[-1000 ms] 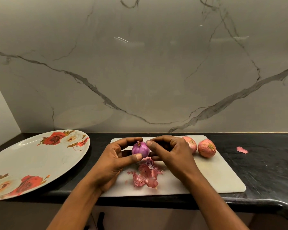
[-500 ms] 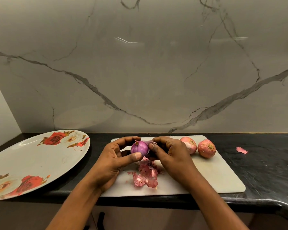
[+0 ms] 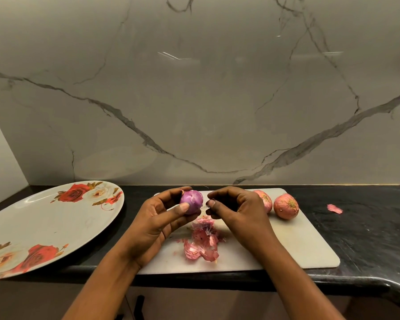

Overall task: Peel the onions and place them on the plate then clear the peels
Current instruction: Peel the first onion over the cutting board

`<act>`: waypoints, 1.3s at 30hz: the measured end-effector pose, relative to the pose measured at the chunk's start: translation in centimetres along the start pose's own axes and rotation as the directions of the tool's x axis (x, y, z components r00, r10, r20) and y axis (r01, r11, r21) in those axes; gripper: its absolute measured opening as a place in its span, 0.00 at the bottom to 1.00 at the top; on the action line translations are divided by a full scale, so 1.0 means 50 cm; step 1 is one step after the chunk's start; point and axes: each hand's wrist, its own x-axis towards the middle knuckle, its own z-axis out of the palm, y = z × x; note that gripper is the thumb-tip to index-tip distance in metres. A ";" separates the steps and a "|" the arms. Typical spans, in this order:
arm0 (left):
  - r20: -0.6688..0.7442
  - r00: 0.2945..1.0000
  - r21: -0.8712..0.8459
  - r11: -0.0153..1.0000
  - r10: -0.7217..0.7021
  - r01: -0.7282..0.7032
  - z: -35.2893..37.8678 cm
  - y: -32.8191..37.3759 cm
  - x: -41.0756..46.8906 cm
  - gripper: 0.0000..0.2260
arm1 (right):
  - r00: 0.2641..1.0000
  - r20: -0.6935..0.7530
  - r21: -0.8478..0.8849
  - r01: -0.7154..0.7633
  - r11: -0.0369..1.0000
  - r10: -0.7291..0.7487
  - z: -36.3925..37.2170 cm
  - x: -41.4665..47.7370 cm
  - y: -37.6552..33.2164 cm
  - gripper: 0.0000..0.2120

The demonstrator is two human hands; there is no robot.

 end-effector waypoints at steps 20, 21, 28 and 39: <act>0.038 0.999 0.219 0.975 0.029 -0.037 0.005 -0.004 -0.007 0.26 | 0.992 0.123 -0.025 0.029 0.999 -0.025 0.003 -0.008 -0.010 0.13; 0.042 0.999 0.220 0.975 0.029 -0.038 0.003 -0.004 -0.006 0.26 | 0.991 0.128 -0.019 0.030 0.999 -0.028 0.003 -0.006 -0.007 0.11; 0.039 0.999 0.234 0.971 0.033 -0.041 -0.002 -0.006 -0.003 0.25 | 0.997 0.070 -0.047 0.048 0.998 -0.045 0.006 0.004 0.012 0.08; 0.029 0.999 0.198 0.980 0.025 -0.030 0.001 -0.006 0.001 0.21 | 0.996 0.004 -0.113 0.093 0.989 -0.093 0.007 0.001 0.007 0.07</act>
